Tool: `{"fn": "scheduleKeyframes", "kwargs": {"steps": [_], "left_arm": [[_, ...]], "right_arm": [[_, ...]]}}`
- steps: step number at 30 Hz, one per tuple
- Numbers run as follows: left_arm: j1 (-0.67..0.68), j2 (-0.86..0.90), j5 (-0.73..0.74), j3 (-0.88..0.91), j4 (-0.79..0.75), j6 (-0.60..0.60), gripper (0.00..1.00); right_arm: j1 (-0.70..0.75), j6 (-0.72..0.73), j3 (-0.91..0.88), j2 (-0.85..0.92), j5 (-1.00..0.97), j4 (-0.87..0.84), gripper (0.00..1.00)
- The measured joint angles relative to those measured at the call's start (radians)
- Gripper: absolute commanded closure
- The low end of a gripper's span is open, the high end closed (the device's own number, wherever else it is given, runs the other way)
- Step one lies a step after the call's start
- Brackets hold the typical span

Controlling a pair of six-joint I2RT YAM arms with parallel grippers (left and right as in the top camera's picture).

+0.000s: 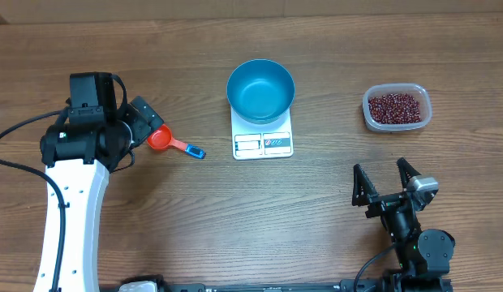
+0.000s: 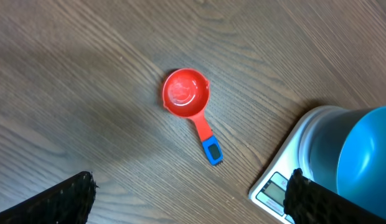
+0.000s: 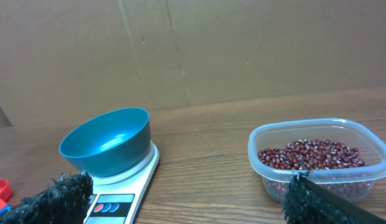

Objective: Scoop item into bowl and weigh 150g on scale

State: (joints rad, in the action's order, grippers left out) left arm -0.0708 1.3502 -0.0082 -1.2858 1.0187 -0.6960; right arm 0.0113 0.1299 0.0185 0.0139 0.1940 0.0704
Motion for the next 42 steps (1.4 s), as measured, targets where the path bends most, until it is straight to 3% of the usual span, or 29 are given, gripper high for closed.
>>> {"fn": "scheduleKeyframes", "kwargs": {"steps": [3,13,21,29,42], "left_arm": [[0.000,0.002,0.000,0.000,0.007,-0.039,0.00],[0.000,0.018,-0.035,0.006,0.043,-0.188,0.13],[0.000,0.132,-0.037,0.058,0.005,-0.279,0.21],[0.000,0.301,-0.031,0.059,-0.085,-0.304,0.41],[0.000,0.491,-0.022,0.063,-0.183,-0.357,0.42]], "right_arm": [[0.000,0.000,0.000,0.000,0.000,0.001,0.00],[0.000,0.000,0.000,0.000,0.000,0.001,0.00],[0.000,0.000,0.000,0.000,0.000,0.000,0.00],[0.000,0.000,0.000,0.000,0.000,0.000,0.00],[0.000,0.000,0.000,0.000,0.000,0.000,0.00]]}}
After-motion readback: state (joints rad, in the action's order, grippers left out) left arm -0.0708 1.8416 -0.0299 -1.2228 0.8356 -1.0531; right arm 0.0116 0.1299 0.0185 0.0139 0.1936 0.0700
